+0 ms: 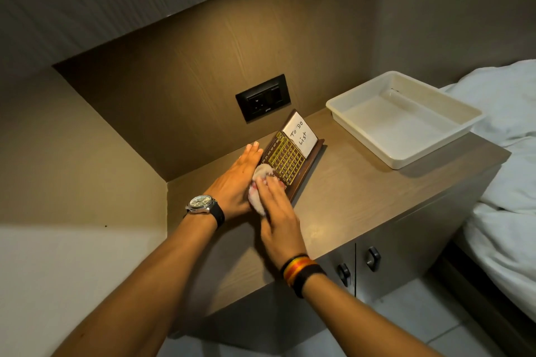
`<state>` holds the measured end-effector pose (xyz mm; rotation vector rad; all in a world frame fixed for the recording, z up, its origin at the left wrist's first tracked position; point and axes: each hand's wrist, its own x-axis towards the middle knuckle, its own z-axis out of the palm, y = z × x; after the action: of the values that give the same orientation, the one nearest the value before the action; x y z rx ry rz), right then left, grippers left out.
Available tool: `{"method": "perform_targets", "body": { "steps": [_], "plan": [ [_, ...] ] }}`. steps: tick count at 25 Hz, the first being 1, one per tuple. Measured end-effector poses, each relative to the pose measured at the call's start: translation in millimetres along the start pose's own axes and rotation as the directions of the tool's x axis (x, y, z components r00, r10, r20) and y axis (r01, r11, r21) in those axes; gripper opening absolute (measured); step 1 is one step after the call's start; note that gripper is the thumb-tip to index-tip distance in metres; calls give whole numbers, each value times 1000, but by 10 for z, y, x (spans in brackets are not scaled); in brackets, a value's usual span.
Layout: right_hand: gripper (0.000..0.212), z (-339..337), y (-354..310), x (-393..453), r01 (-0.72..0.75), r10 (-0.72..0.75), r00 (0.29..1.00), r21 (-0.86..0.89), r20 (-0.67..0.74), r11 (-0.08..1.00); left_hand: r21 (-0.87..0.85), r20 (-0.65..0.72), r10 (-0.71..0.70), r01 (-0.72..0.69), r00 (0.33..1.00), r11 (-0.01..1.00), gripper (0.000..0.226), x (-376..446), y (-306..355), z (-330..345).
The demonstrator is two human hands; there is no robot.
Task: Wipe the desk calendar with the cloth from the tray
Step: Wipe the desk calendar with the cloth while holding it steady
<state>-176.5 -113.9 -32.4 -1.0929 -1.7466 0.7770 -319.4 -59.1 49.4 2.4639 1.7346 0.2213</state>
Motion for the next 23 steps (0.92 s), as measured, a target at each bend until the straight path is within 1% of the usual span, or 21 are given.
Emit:
{"method": "perform_targets", "body": {
  "steps": [1,3,5,6,7,8,10,12,13,15,17,18,21,22,23],
  "plan": [
    [88,-41,45,-124,27,-27,999,9,24,1000,1,-8,-3,3,1000,1000,122,-8,5,-1],
    [86,-171,171,-43,3,-3,1000,18,-10,1000,18,11,-20,20,1000,1000,133,-18,43,-6],
    [79,-256,153,249,-144,146,986,27,-78,989,26,34,-43,42,999,999,144,10,87,-15],
    [77,-272,89,366,-204,208,972,42,-107,978,26,34,-50,49,998,998,144,31,107,-12],
    [77,-246,9,408,-221,227,966,57,-125,974,23,30,-50,49,998,999,141,46,124,-11],
    [78,-199,-62,377,-194,201,972,65,-124,979,13,19,-47,47,999,999,137,57,127,-12],
    [81,-124,-94,137,-73,75,996,30,-56,997,-20,3,-35,35,999,999,124,63,108,2],
    [81,-202,-14,-55,14,-14,1000,5,8,1000,-43,-13,-40,39,999,998,119,26,114,23],
    [79,-275,35,4,22,-22,1000,2,5,1000,-47,-15,-50,49,999,998,123,10,117,35],
    [76,-377,42,321,-59,59,997,1,-51,998,-44,-15,-67,67,998,997,133,-10,129,64],
    [76,-396,-89,583,-140,143,986,39,-85,989,-58,-27,-83,82,996,995,135,13,159,95],
    [77,-373,-144,578,-141,146,986,62,-78,988,-74,-34,-87,85,996,994,133,26,161,112],
    [78,-329,12,146,-6,5,1000,70,14,998,-83,-45,-79,75,996,994,129,38,147,142],
    [77,-371,116,30,9,-11,999,66,32,998,-74,-39,-79,76,996,994,131,43,142,144],
    [76,-408,210,28,-10,9,1000,68,14,998,-64,-33,-83,81,996,995,135,48,147,146]
  ]
}}
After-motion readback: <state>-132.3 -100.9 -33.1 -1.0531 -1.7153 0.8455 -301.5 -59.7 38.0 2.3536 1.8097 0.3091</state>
